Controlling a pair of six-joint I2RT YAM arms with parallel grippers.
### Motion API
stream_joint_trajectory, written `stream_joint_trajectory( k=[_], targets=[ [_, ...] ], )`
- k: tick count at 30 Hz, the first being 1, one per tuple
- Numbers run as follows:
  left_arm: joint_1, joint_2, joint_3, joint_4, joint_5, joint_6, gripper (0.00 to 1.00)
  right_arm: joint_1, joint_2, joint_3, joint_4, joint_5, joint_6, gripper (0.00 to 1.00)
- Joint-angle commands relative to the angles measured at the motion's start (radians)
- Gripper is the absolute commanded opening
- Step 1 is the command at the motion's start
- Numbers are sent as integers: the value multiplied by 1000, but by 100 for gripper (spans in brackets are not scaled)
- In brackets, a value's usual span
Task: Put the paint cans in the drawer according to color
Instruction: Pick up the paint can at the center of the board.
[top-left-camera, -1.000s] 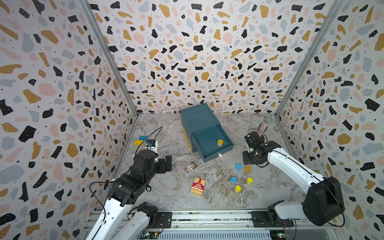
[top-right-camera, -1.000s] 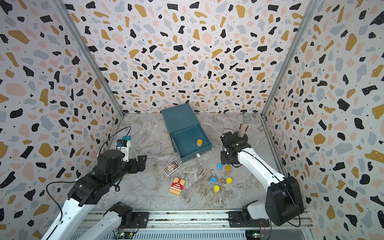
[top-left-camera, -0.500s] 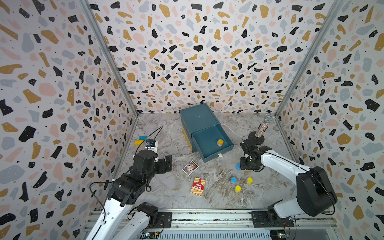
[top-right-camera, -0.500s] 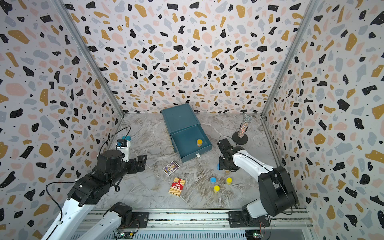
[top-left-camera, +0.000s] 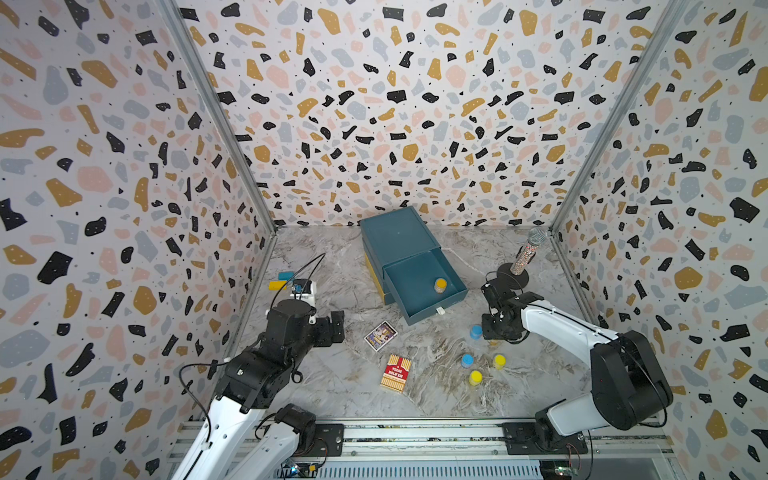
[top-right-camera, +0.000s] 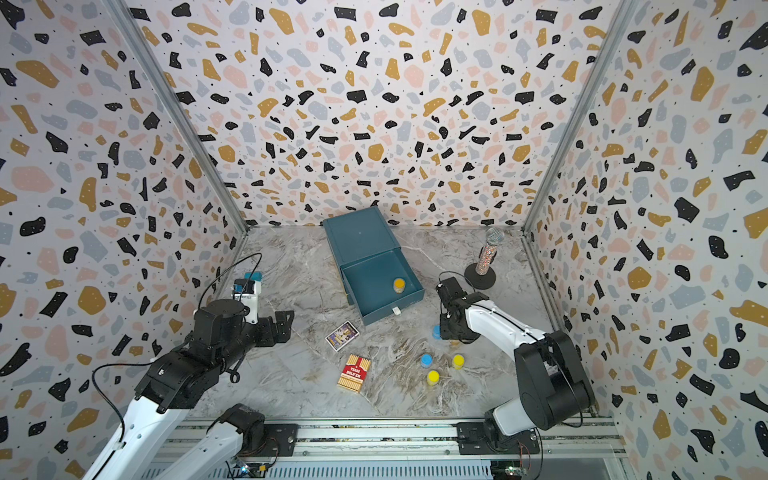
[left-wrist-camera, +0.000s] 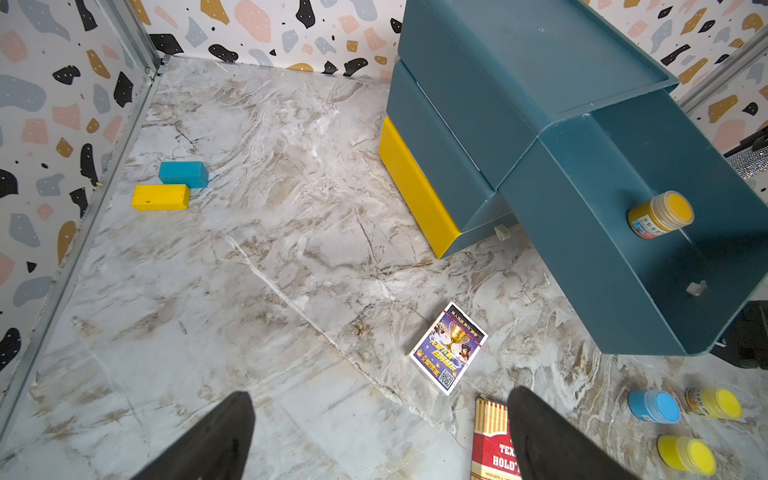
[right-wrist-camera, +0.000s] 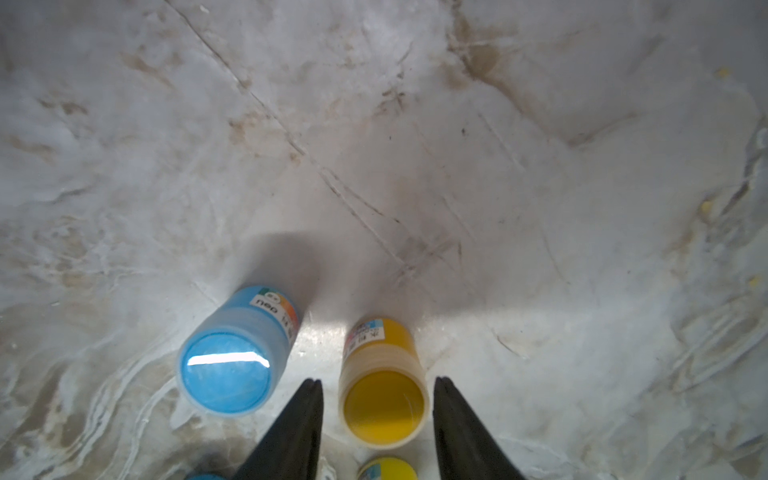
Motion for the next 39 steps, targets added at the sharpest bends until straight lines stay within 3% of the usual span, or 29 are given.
stream_joint_trajectory(
  k=[1,16,21,25,32,39],
  targets=[
    [5,-6,-3,32,9,7,98,-11,11,-9,5,-10,-1,48],
    [6,-5,-4,33,9,6,98,-22,40,-9,28,-33,-3,38],
    [6,-6,-3,33,9,7,98,-22,38,-21,27,-33,-5,48],
    [7,-5,-3,33,8,6,98,-23,45,-26,31,-29,-7,48],
    [8,-7,-5,33,8,5,98,-23,19,-22,32,-22,-8,32],
    [8,-5,-5,33,8,7,98,-23,-96,53,-66,11,-35,28]
  ],
)
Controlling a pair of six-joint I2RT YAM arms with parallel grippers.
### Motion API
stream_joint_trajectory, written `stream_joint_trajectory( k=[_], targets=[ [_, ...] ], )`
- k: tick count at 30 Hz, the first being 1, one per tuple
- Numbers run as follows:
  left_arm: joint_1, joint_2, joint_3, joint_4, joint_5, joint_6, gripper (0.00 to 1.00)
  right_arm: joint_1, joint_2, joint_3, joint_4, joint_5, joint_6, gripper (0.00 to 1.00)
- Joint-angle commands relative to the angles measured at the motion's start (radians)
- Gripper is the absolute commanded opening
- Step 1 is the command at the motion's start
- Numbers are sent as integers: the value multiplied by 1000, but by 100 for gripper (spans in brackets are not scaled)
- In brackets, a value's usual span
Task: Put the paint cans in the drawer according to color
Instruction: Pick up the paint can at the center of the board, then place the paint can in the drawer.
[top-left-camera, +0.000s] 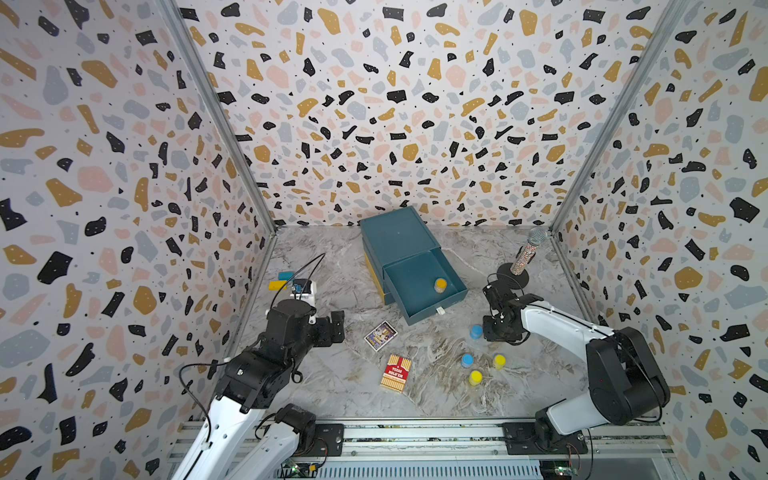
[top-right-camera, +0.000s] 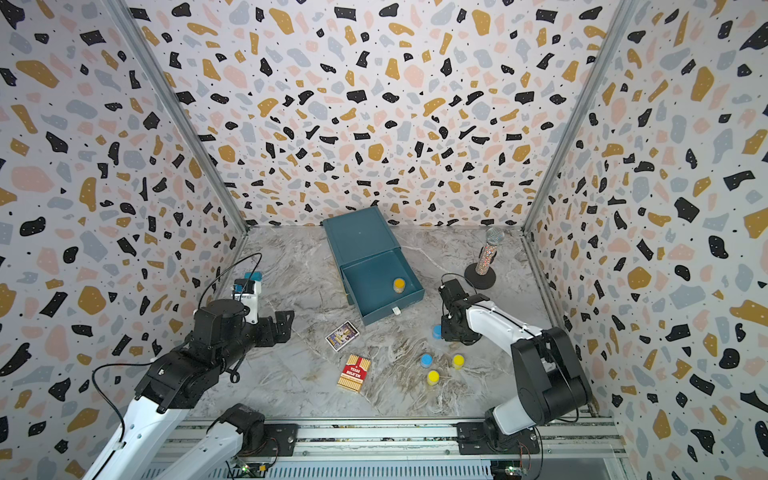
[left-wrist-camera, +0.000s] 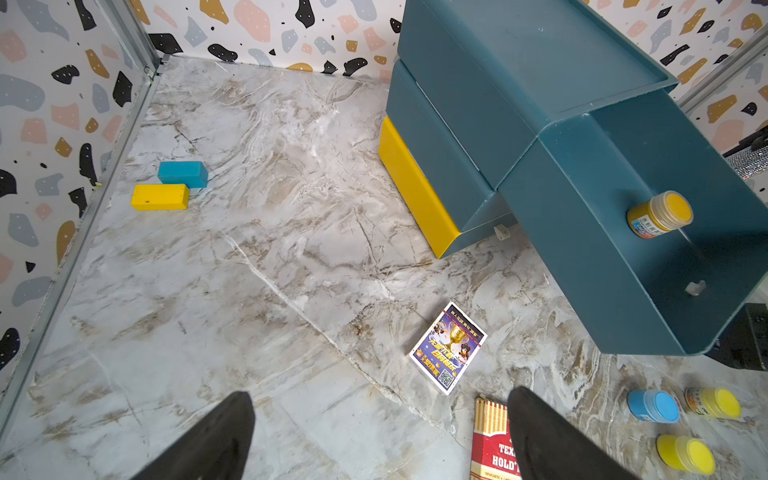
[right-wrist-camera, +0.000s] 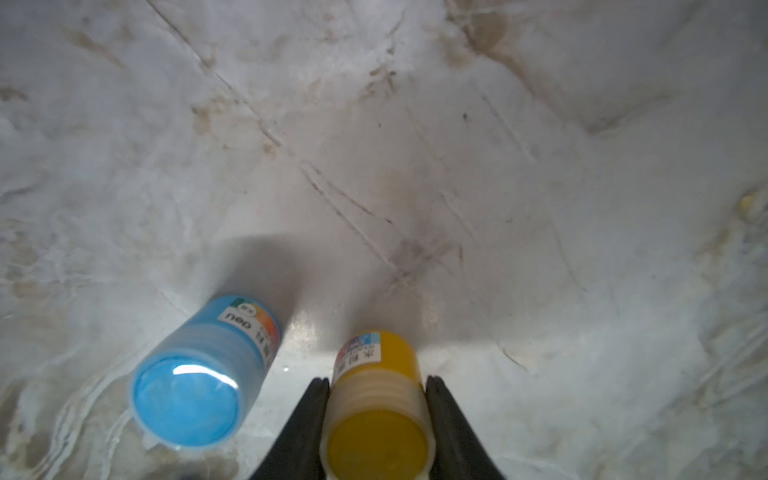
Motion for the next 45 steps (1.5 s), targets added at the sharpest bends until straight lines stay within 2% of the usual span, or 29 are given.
stream_joint_trajectory(
  k=[1,5,7,10,12,18,23,31,33,36,45],
  targets=[
    [7,-5,-5,34,7,6,98,-3,-115,96,-101,29,-20,27],
    [7,-2,-3,34,8,6,98,14,-184,292,-210,16,-67,25],
    [8,-2,-3,34,10,7,98,76,-173,419,-265,35,-98,25],
    [14,-2,-3,36,13,7,98,218,-91,614,-348,86,-120,24],
    [15,-4,-5,36,11,6,98,295,-22,706,-363,69,-114,24],
    [14,-7,-6,36,9,7,98,437,182,894,-382,48,-119,23],
    [14,-1,-6,37,12,6,98,463,283,959,-393,28,-125,23],
    [15,-3,-6,36,8,7,98,467,353,981,-406,11,-134,26],
    [15,-4,-6,36,11,6,98,466,363,981,-405,11,-134,29],
    [14,-4,-7,36,10,7,98,467,374,981,-402,14,-133,40],
    [15,-5,-7,36,10,6,98,466,396,1014,-402,18,-144,51]
  ],
)
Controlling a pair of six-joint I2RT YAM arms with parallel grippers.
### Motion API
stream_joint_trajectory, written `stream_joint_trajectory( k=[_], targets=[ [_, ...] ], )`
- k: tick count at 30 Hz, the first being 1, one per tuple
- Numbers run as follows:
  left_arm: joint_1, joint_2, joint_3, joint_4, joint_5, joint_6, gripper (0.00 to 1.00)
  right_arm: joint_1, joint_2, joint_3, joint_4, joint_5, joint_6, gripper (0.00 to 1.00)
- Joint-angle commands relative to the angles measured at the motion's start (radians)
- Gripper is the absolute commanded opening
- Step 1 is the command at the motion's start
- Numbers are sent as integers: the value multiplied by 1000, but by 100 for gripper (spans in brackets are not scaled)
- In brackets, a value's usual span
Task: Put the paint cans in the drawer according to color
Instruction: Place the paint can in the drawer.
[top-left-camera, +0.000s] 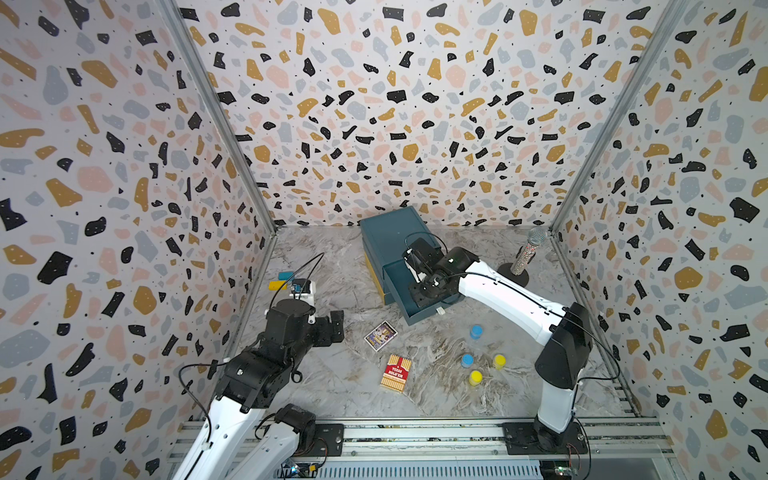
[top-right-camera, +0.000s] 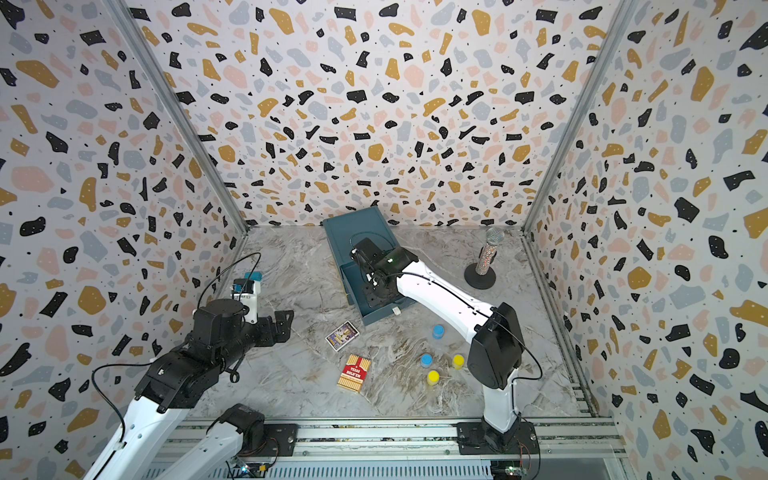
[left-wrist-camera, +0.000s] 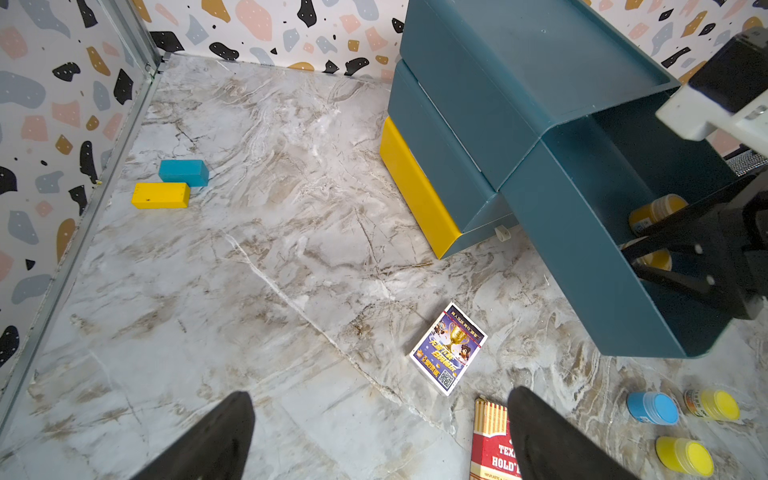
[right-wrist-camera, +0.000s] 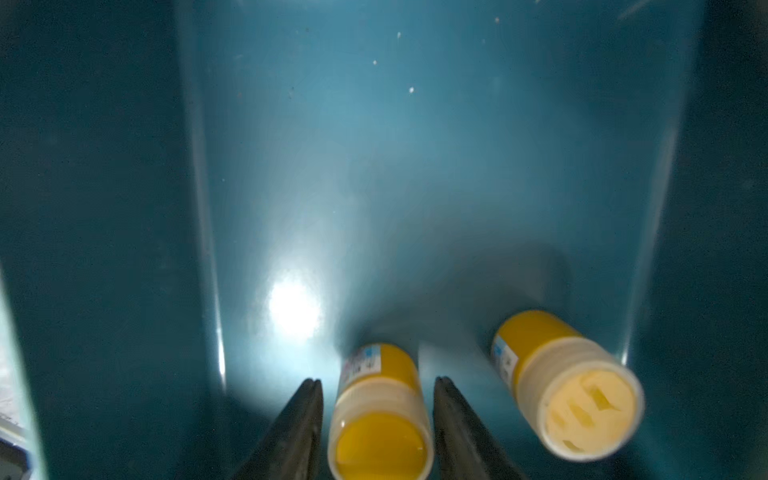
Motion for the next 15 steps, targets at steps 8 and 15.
stream_joint_trajectory(
  k=[8,15],
  targets=[
    [4,-6,-8,35,1,7,98,1,-148,41,-11,79,-9,52],
    [4,-3,-8,36,-1,6,98,0,-383,-188,79,73,31,44]
  ],
)
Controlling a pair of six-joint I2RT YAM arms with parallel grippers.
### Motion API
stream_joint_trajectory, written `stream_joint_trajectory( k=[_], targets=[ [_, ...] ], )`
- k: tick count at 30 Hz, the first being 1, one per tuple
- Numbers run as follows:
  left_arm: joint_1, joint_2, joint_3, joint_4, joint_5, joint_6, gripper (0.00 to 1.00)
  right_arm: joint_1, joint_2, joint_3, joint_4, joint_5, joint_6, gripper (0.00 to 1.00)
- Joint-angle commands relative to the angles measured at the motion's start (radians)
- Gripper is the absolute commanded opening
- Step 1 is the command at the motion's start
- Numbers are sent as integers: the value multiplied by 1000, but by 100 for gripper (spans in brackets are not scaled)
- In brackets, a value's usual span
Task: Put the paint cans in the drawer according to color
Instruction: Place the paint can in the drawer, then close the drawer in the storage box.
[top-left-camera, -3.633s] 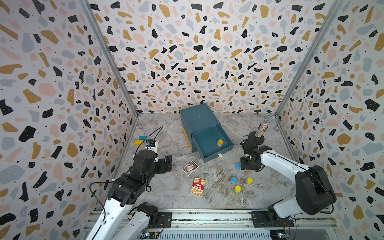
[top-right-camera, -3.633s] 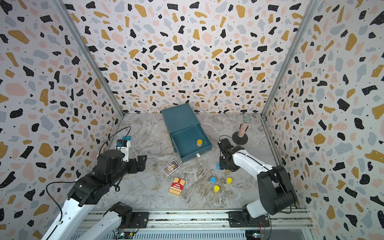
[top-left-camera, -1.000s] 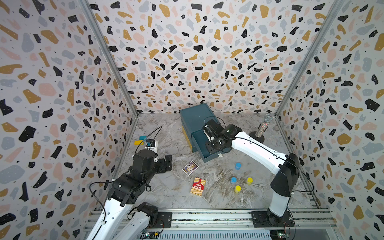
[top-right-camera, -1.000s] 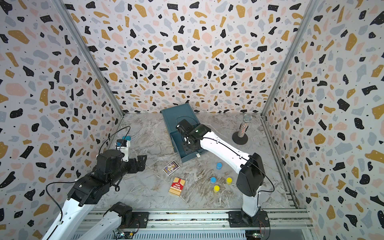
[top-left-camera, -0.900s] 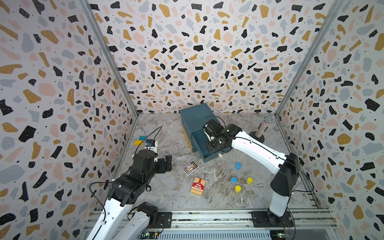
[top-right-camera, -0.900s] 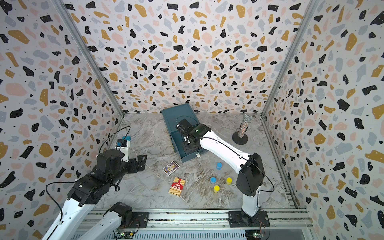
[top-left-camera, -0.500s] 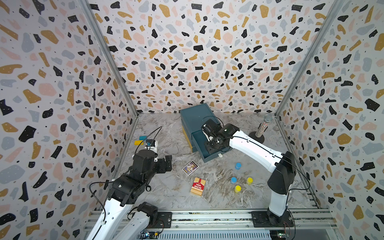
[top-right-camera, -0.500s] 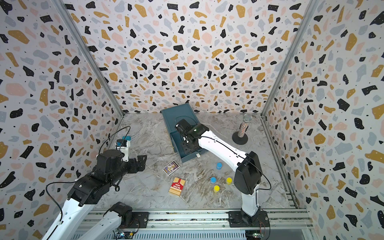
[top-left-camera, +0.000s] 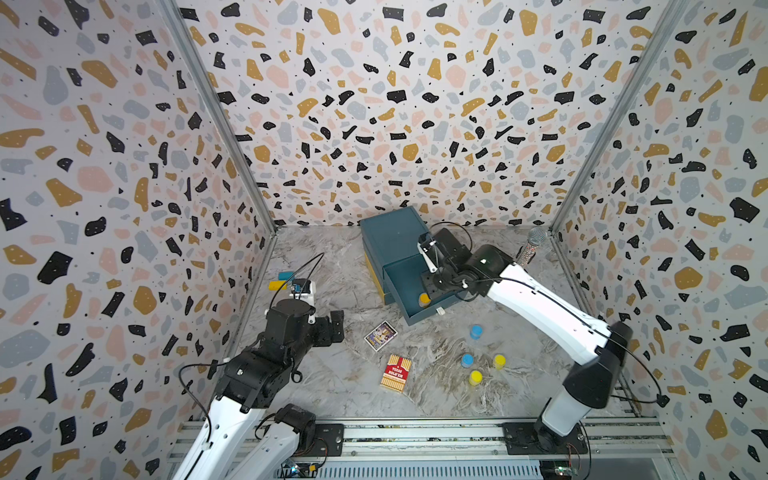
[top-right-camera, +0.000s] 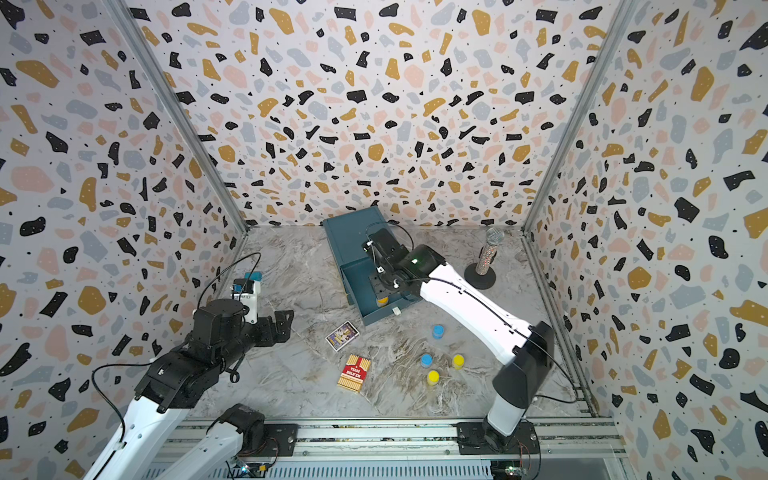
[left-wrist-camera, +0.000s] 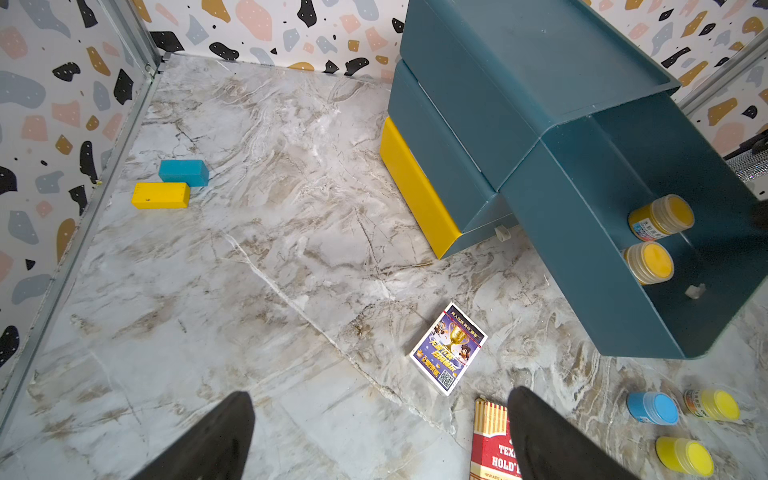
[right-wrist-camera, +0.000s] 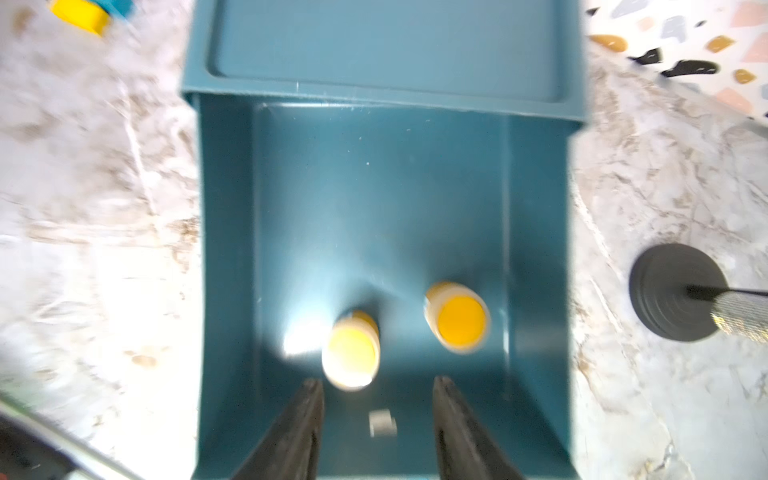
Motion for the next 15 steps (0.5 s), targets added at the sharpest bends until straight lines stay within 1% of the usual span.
stream_joint_trajectory(
  k=[1,5,8,11,15],
  targets=[
    [4,-4,-8,36,-1,7,98,1,-143,-151,56,-7,32,43],
    [4,-3,-6,35,0,6,98,1,-289,-362,146,-41,47,43],
    [3,-1,-6,35,-1,6,98,3,-343,-472,221,-99,39,42],
    [4,-3,-8,35,-2,7,98,4,-346,-515,253,-111,39,42],
    [4,-1,-8,36,-2,7,98,4,-296,-508,285,-112,35,43]
  ],
)
